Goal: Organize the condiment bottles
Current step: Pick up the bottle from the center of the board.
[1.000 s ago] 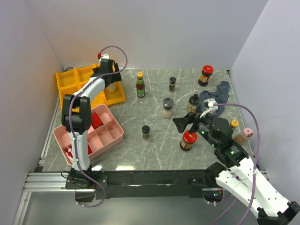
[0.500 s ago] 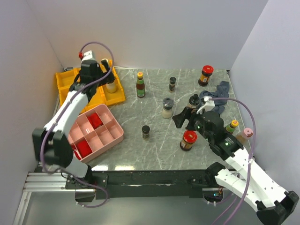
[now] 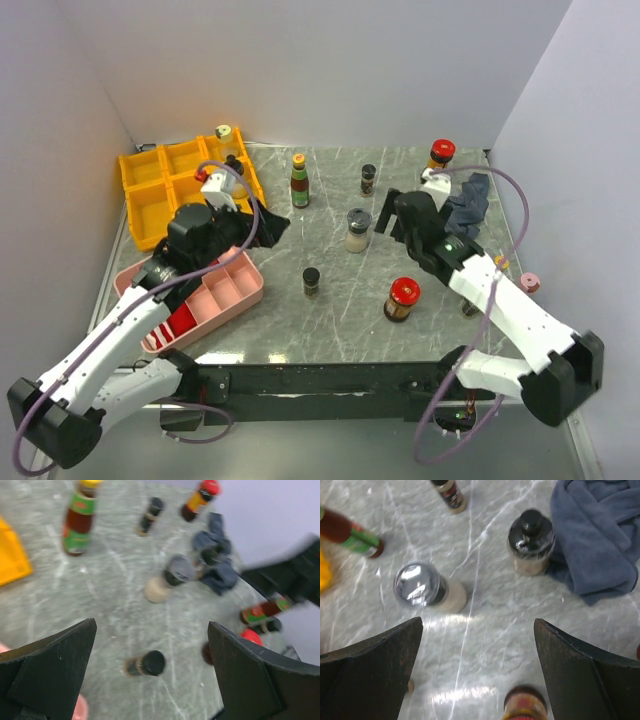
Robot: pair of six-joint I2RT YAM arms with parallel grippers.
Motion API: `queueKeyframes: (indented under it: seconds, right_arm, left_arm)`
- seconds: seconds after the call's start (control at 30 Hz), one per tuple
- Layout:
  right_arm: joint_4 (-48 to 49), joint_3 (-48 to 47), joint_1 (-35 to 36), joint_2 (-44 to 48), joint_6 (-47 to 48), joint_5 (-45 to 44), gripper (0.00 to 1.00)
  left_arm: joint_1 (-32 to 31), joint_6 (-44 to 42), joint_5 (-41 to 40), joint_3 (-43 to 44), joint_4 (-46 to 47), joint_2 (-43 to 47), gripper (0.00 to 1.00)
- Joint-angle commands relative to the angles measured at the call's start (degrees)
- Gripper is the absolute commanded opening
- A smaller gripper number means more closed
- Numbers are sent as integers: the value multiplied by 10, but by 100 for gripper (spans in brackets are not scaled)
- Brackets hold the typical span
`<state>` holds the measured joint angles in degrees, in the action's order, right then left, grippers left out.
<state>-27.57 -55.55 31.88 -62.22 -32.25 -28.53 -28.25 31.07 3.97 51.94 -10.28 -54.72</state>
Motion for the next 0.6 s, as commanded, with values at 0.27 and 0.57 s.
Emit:
queueKeyframes:
  seconds: [0.27, 0.57]
  right_arm:
    - [-7, -141, -111, -200, 32, 6, 100]
    - [40, -164, -159, -300, 61, 50, 100]
  left_arm:
    - [-129, -7, -38, -62, 89, 16, 99]
    - [-146, -14, -65, -106, 127, 28, 99]
